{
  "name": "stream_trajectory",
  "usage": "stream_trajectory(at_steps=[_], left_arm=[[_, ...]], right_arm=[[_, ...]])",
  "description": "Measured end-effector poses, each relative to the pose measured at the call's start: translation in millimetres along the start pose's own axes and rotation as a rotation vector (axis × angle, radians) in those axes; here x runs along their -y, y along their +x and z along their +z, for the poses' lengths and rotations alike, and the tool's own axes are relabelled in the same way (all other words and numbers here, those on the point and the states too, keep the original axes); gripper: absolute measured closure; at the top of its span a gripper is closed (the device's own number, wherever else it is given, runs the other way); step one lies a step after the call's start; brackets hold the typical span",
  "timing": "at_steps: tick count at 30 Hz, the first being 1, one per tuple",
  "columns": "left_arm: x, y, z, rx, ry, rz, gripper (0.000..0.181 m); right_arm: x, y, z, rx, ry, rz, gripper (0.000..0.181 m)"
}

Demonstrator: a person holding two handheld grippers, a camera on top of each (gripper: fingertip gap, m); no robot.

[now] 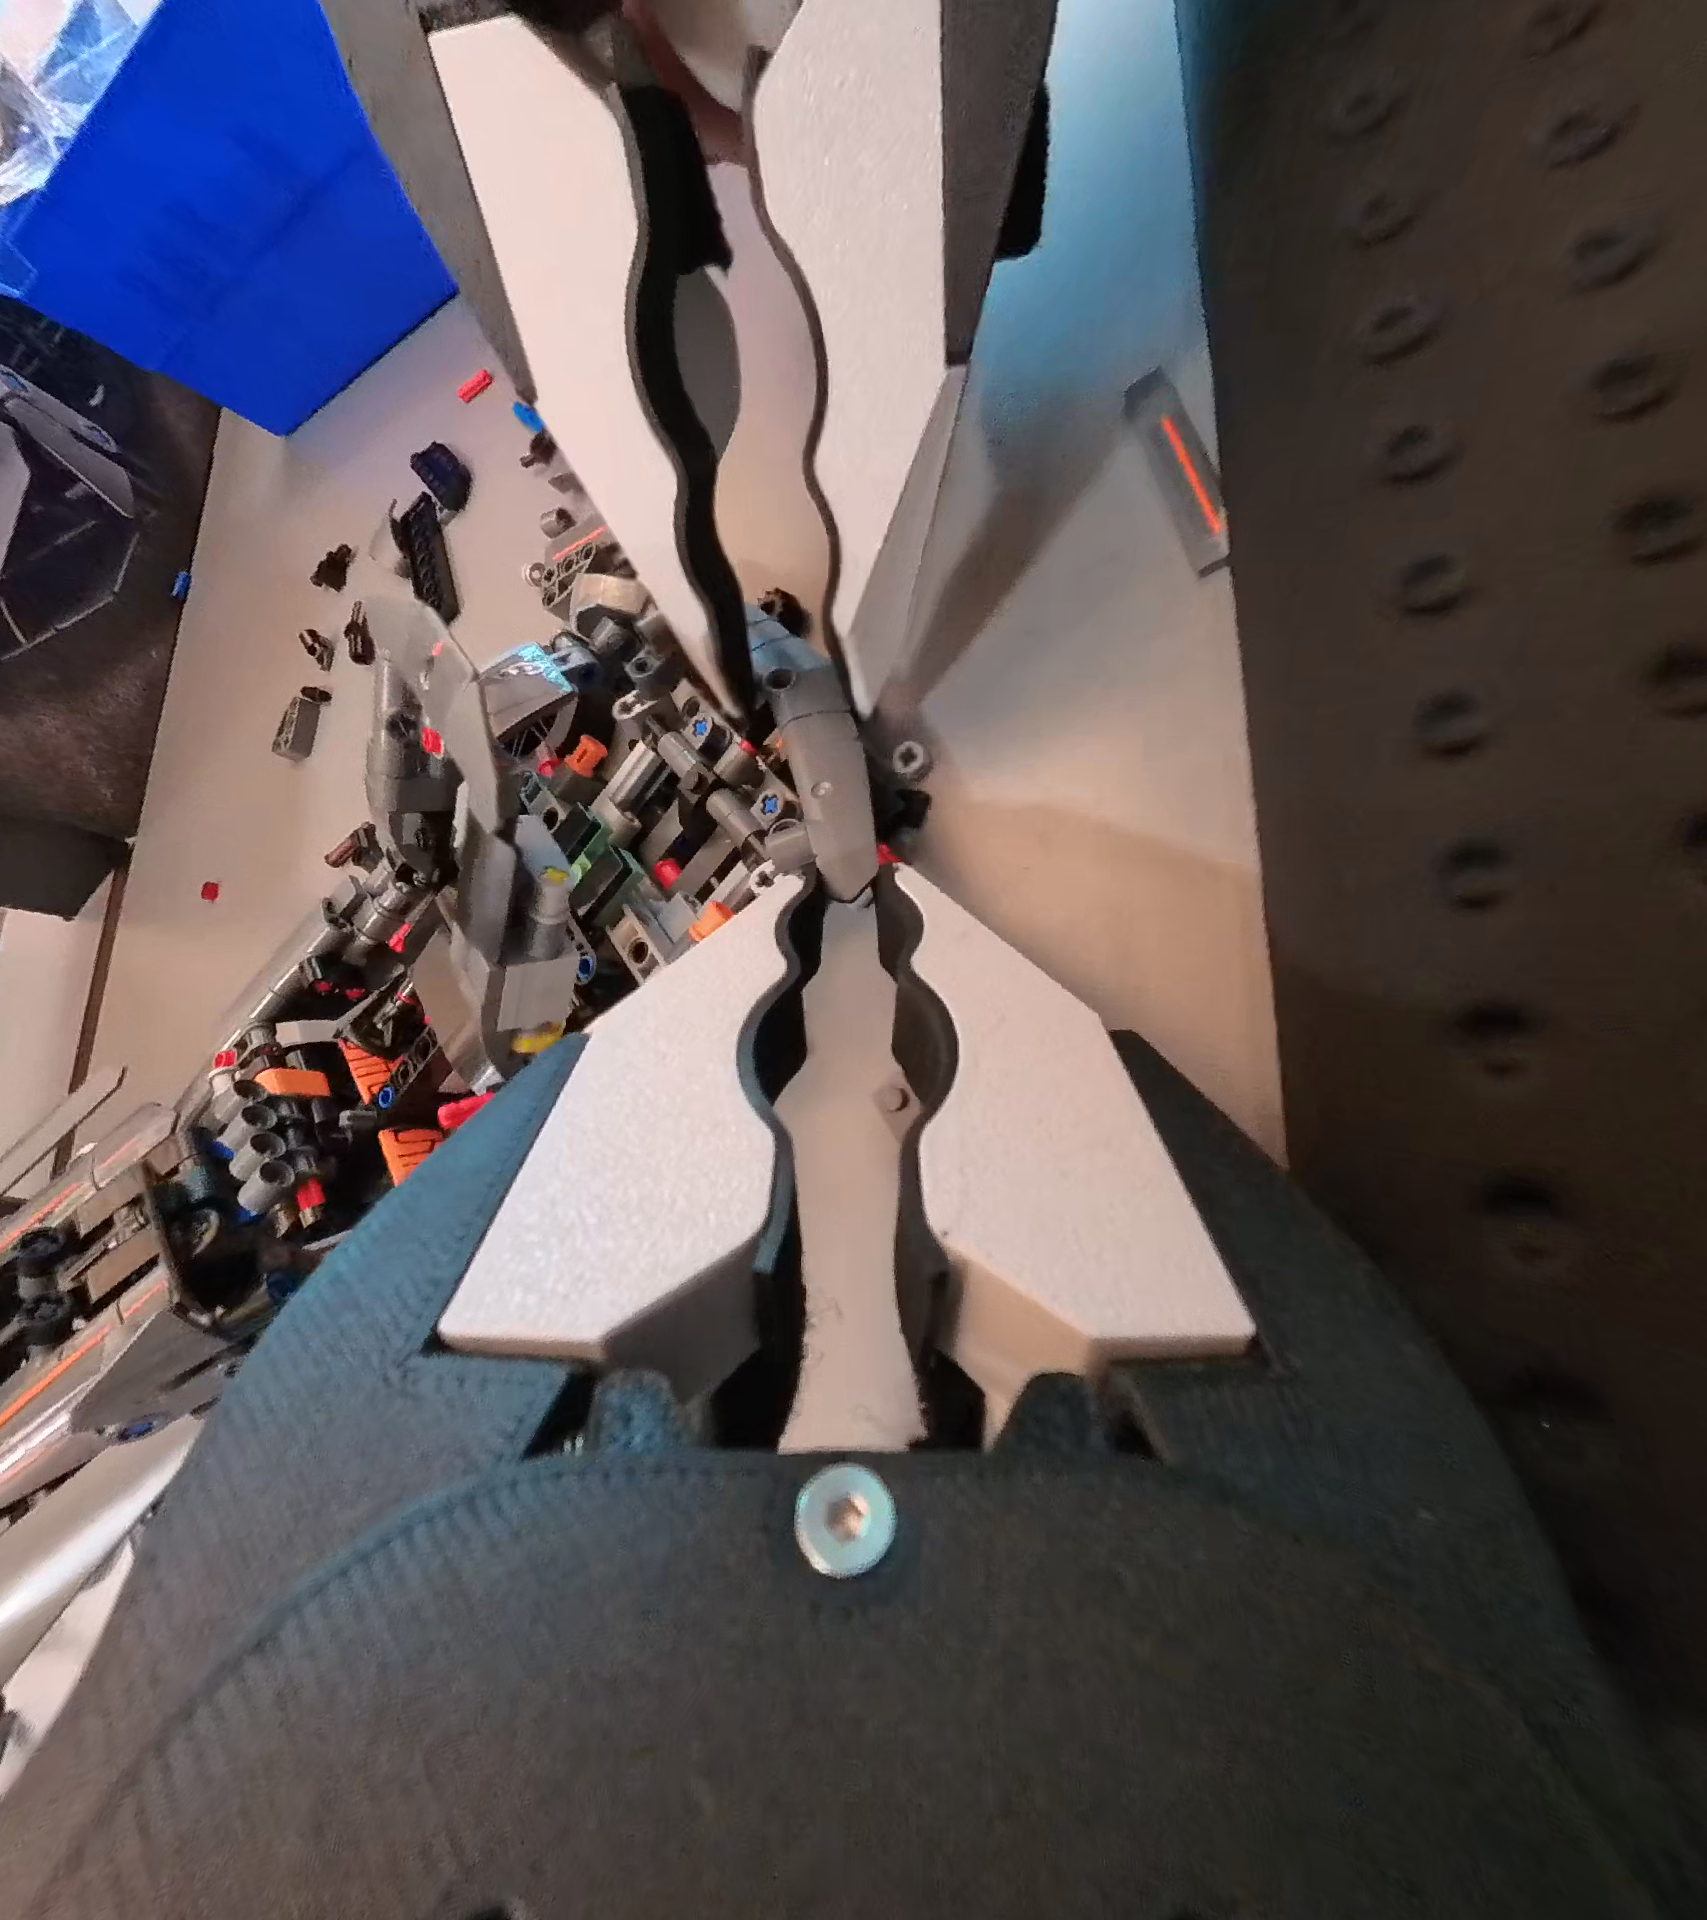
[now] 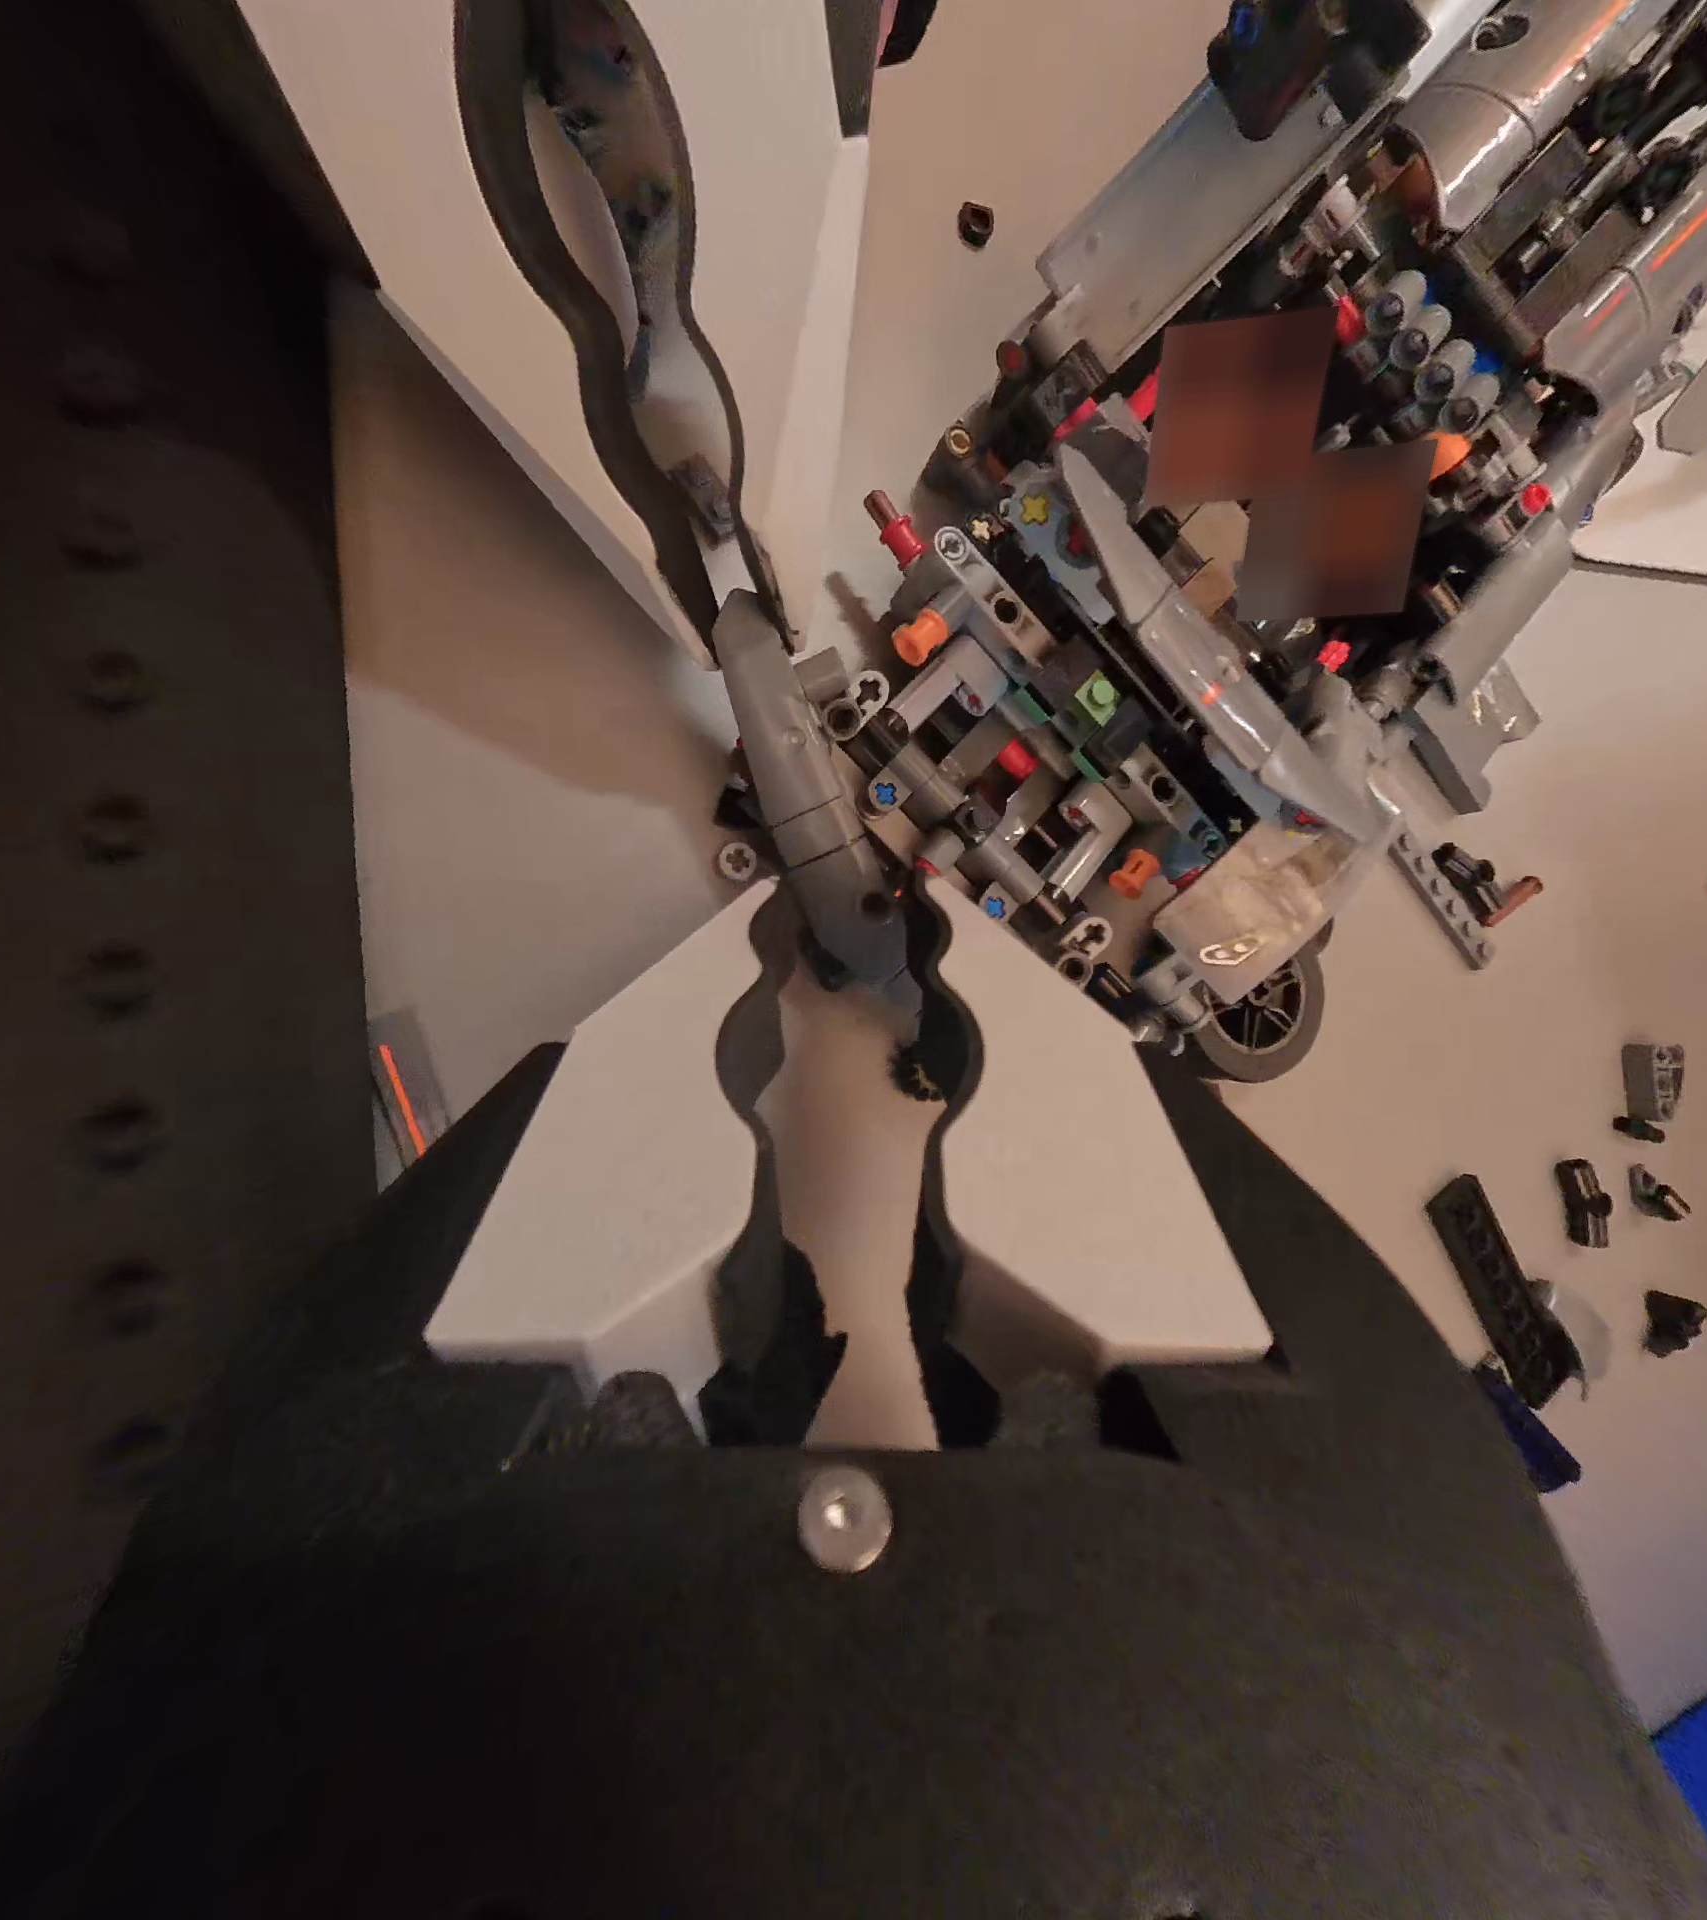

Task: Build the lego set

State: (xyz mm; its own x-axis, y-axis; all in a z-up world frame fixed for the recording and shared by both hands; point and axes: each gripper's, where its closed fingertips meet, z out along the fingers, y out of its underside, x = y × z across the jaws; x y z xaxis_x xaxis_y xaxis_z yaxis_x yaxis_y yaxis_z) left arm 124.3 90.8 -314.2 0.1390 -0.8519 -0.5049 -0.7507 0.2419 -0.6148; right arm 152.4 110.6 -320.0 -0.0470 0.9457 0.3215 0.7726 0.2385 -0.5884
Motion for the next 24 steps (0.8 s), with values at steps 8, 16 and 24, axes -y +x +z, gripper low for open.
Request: stream_trajectory(at_steps=[8,16,24], left_arm=[[-1.2,-1.1,0.8,0.000,-0.004,-0.010,0.174],[-1.6,-1.0,0.9,0.006,-0.012,-0.001,0.173],[-1.7,-0.8,1.3,0.004,-0.014,-0.001,0.173]], right_arm=[[0.4,-1.3,3.0,0.008,0.000,-0.012,0.167],[2.7,-2.5,3.9,0.017,0.005,-0.010,0.169],[2.6,-3.0,5.9,0.027,-0.005,-0.001,0.168]])
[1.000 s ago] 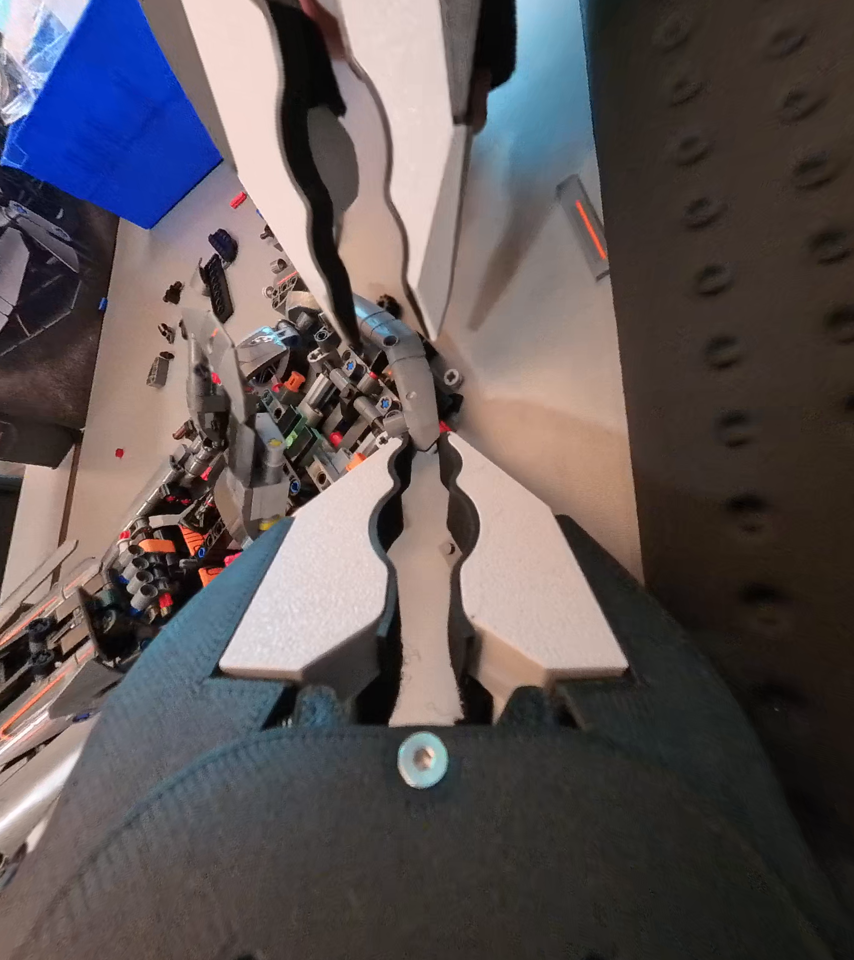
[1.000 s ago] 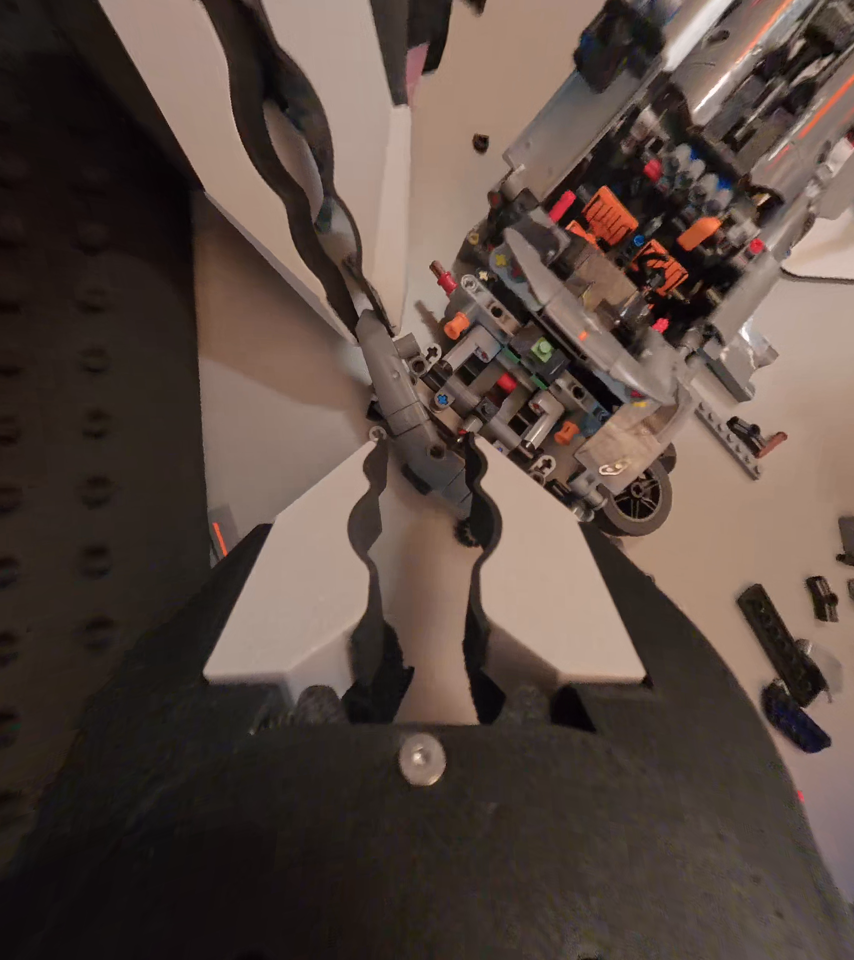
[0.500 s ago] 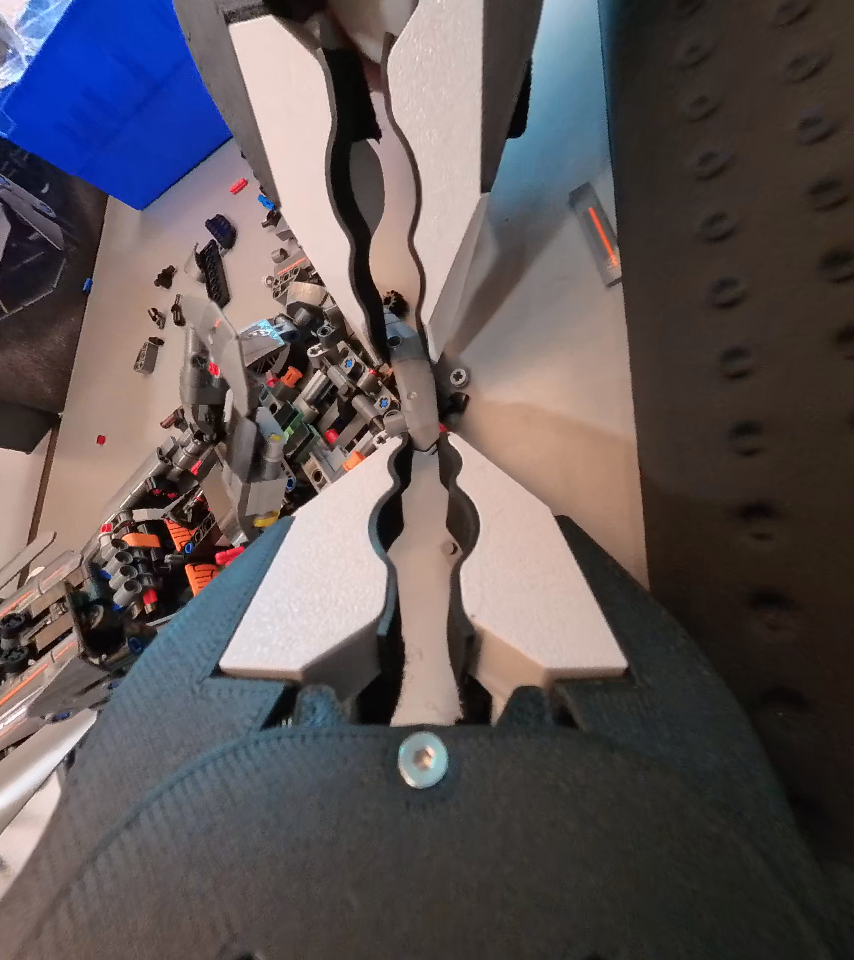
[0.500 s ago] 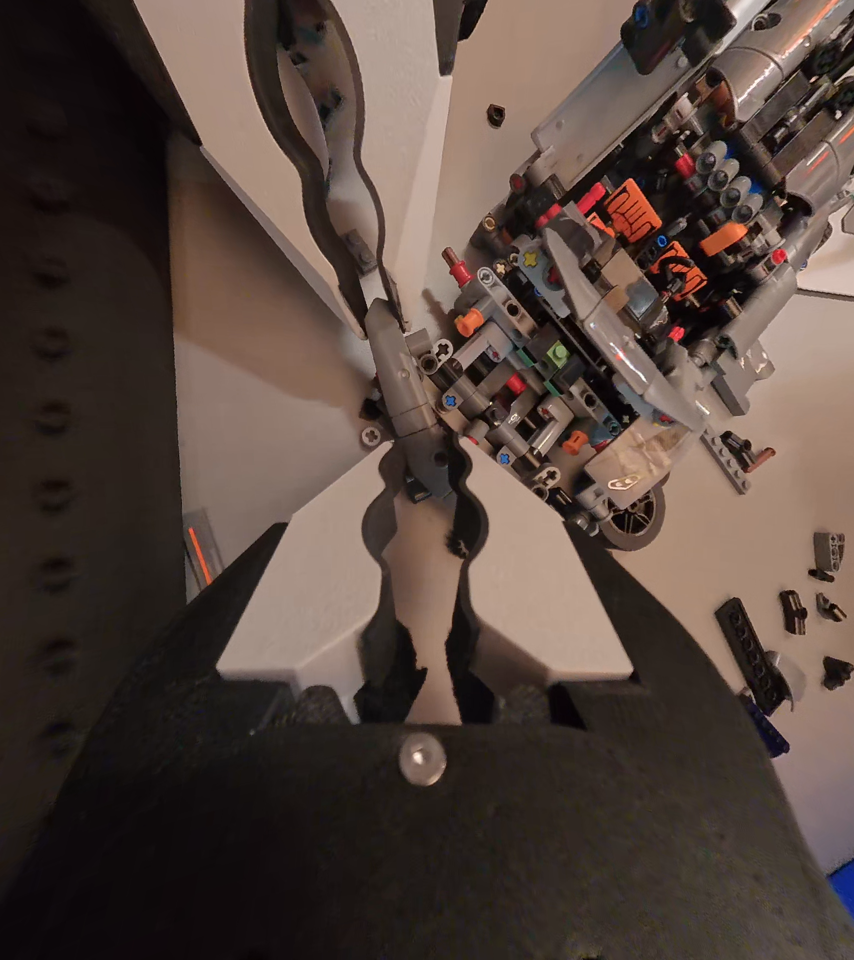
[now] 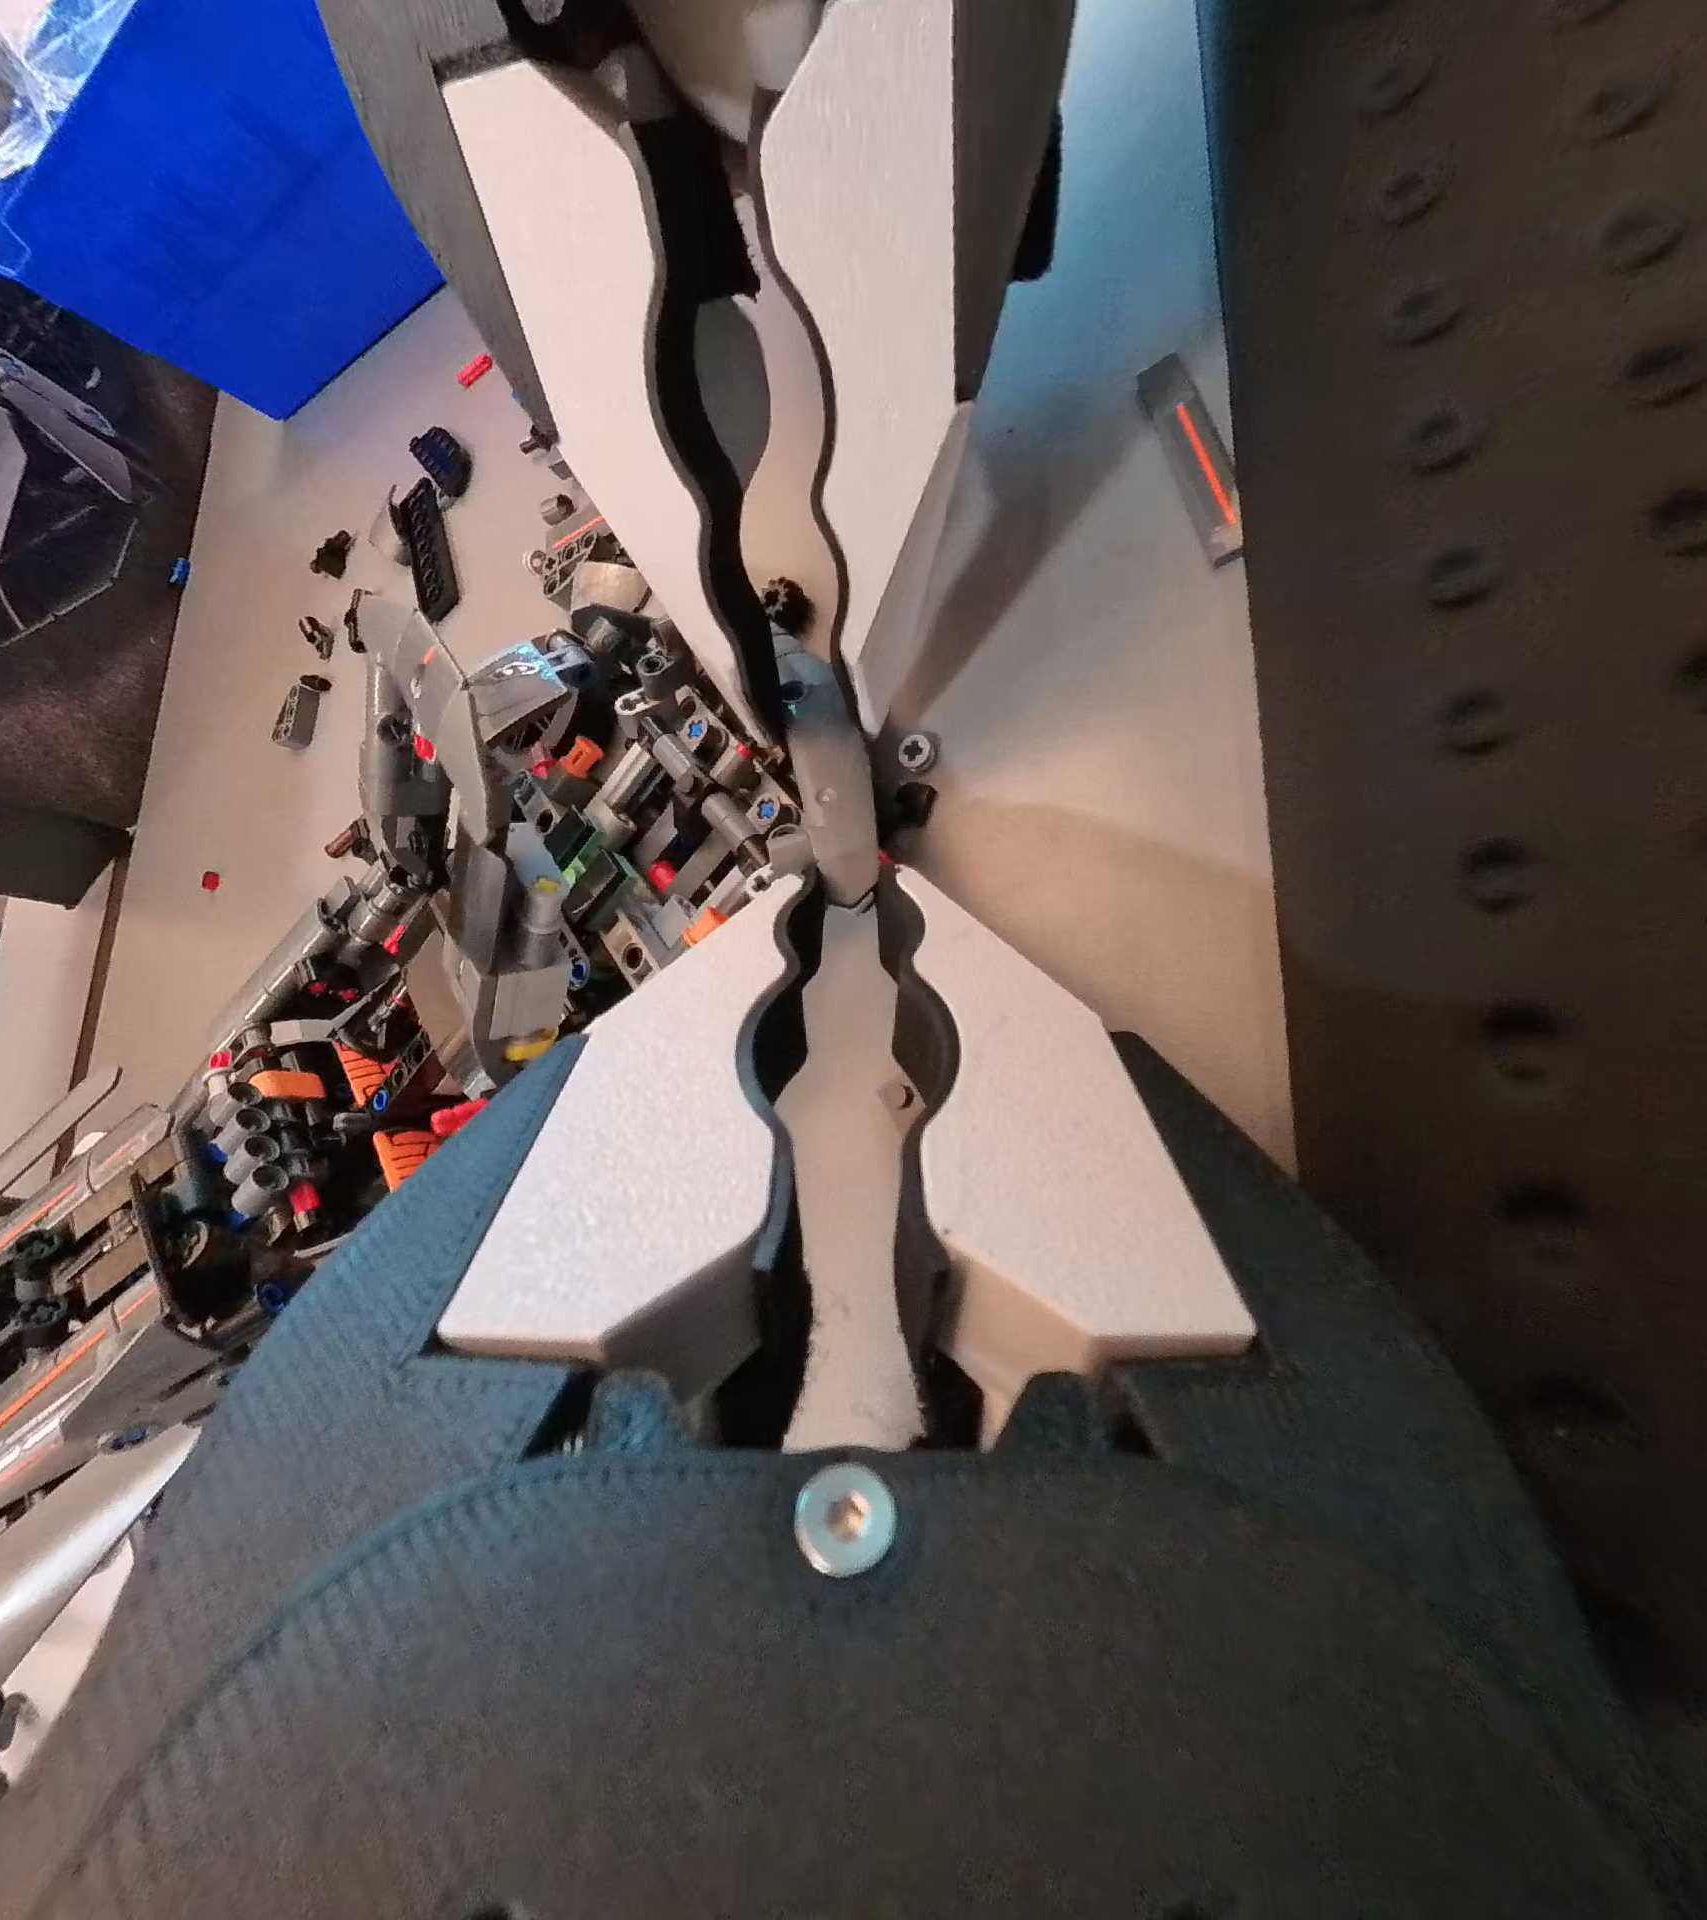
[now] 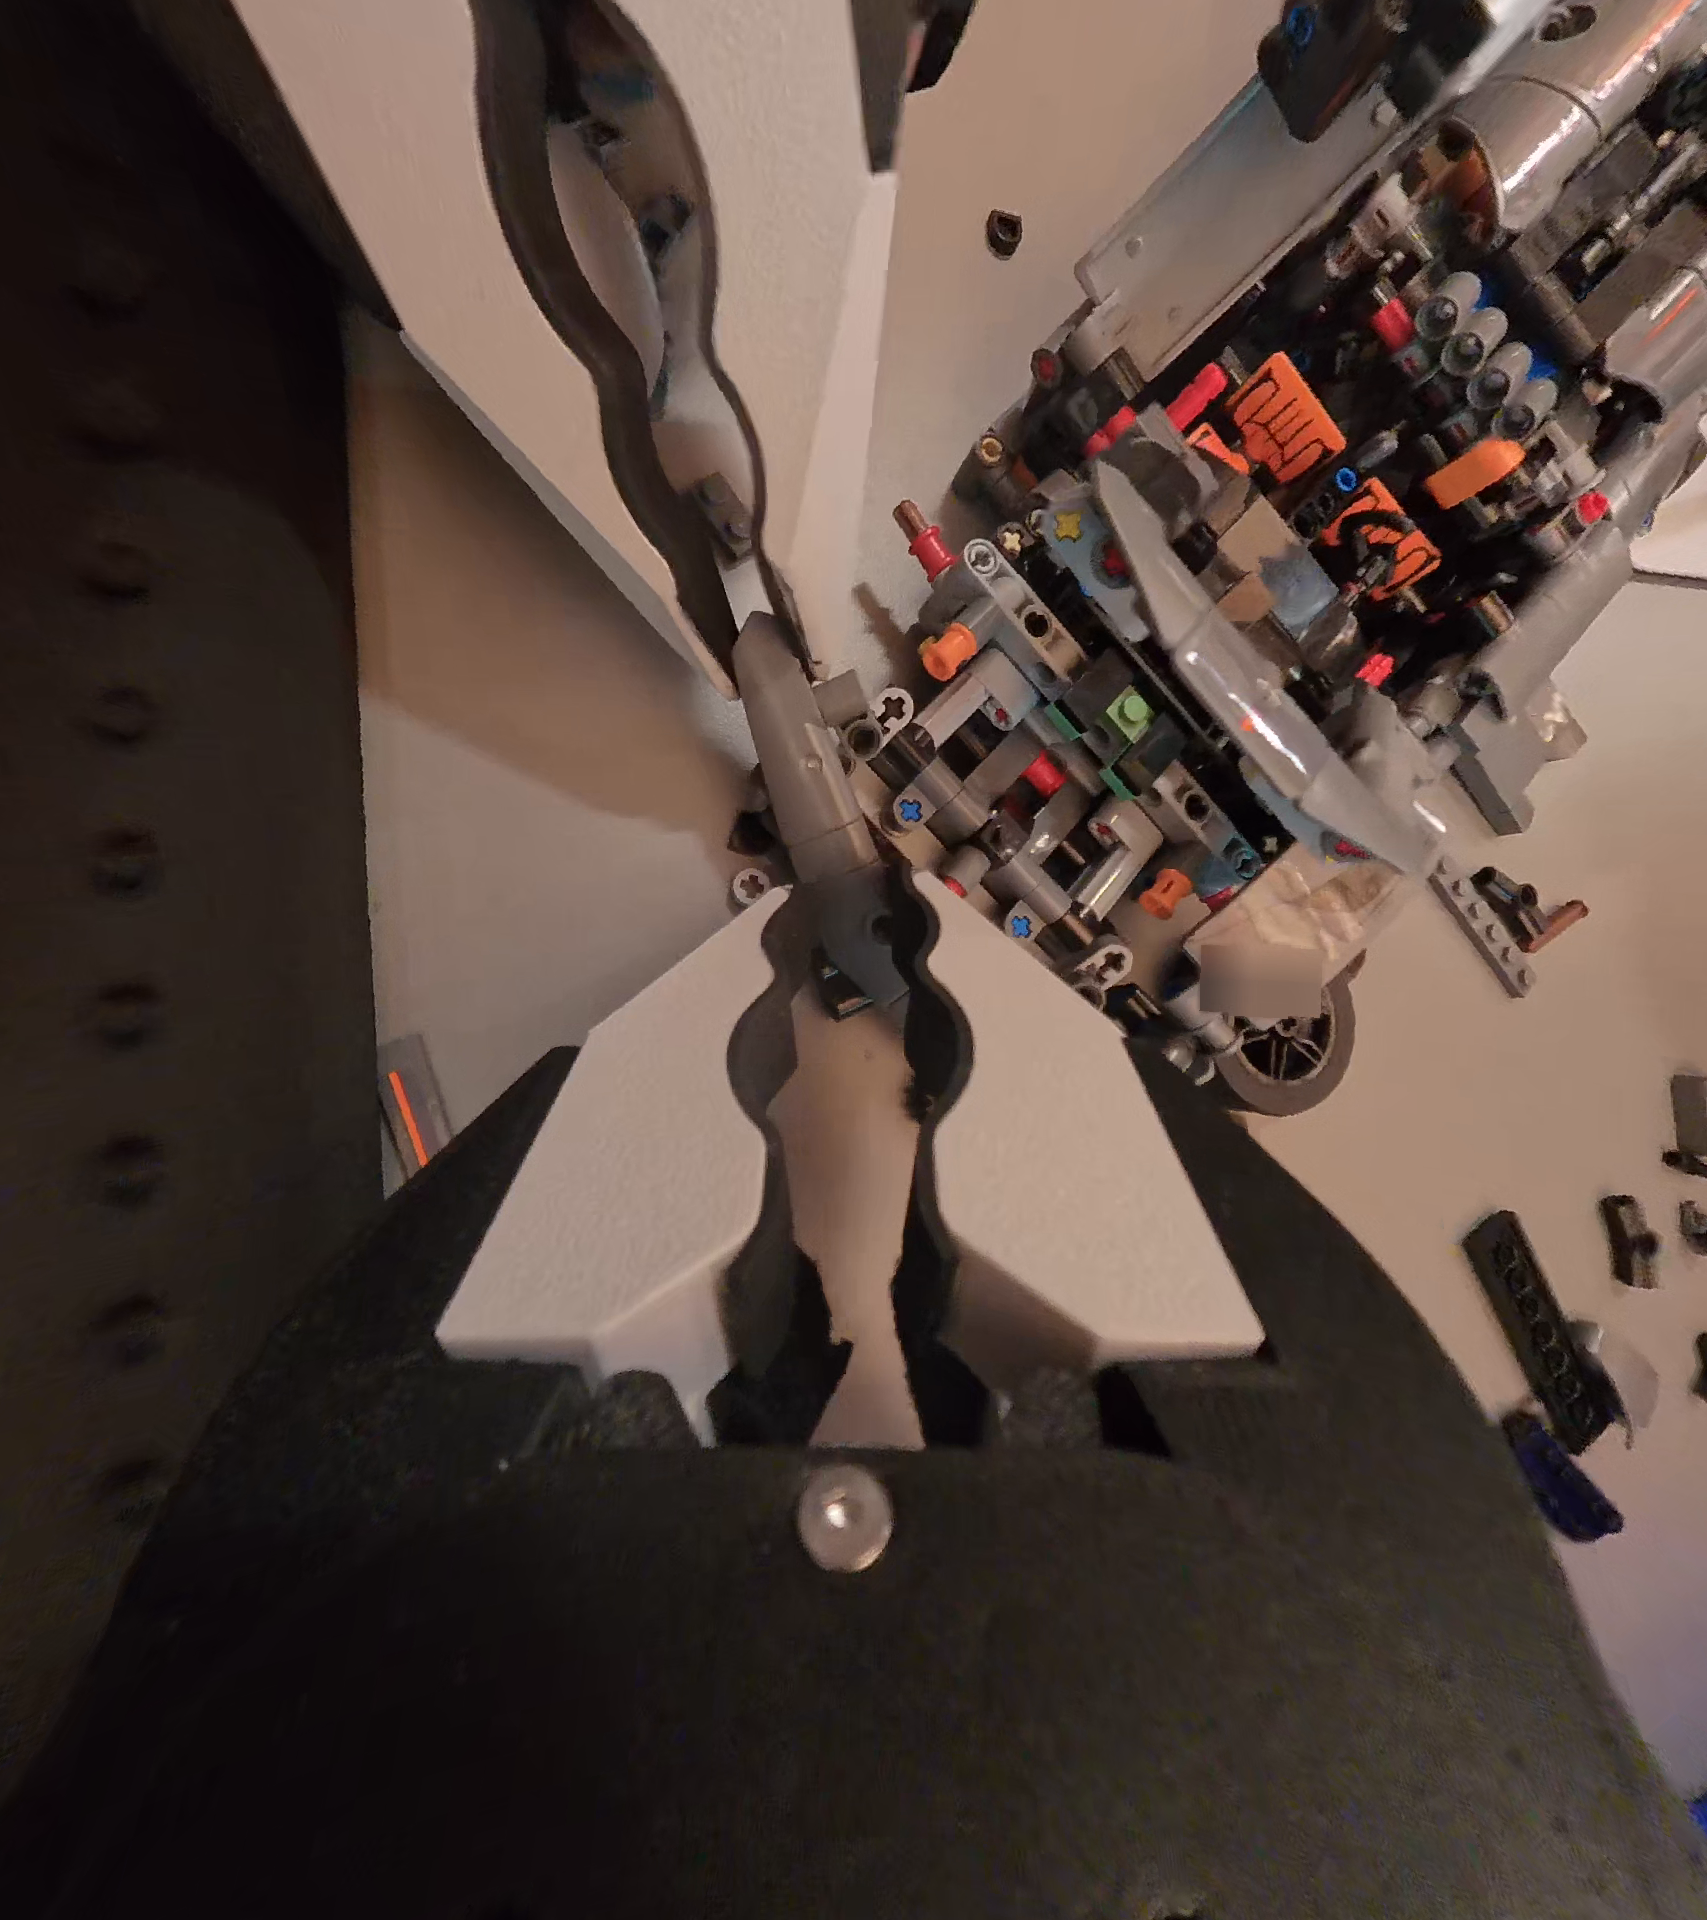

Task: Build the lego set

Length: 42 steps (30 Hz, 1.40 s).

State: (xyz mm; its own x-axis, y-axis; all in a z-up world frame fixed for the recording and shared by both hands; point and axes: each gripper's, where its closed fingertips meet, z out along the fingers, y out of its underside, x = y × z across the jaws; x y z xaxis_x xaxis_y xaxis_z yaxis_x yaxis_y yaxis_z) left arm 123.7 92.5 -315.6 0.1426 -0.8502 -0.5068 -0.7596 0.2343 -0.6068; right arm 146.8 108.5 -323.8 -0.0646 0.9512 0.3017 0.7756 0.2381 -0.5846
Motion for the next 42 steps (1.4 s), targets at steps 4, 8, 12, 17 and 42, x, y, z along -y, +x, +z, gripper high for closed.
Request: stream_trajectory(at_steps=[4,8,12,17,42], left_arm=[[0,-2,0,0.003,0.007,-0.002,0.173],[0,-2,-1,0.010,0.005,0.009,0.173],[0,-2,-1,0.006,0.006,0.000,0.173],[0,-2,-1,0.007,0.006,0.000,0.173],[0,-4,0,0.002,0.018,-0.035,0.173]], right_arm=[[9,6,-14,-0.023,0.097,0.033,0.166],[-10,17,-21,-0.049,0.073,0.139,0.154],[-21,33,-28,-0.094,0.089,0.248,0.154],[-31,42,-22,-0.090,0.061,0.360,0.145],[-13,64,-8,-0.087,0.026,0.501,0.181]])
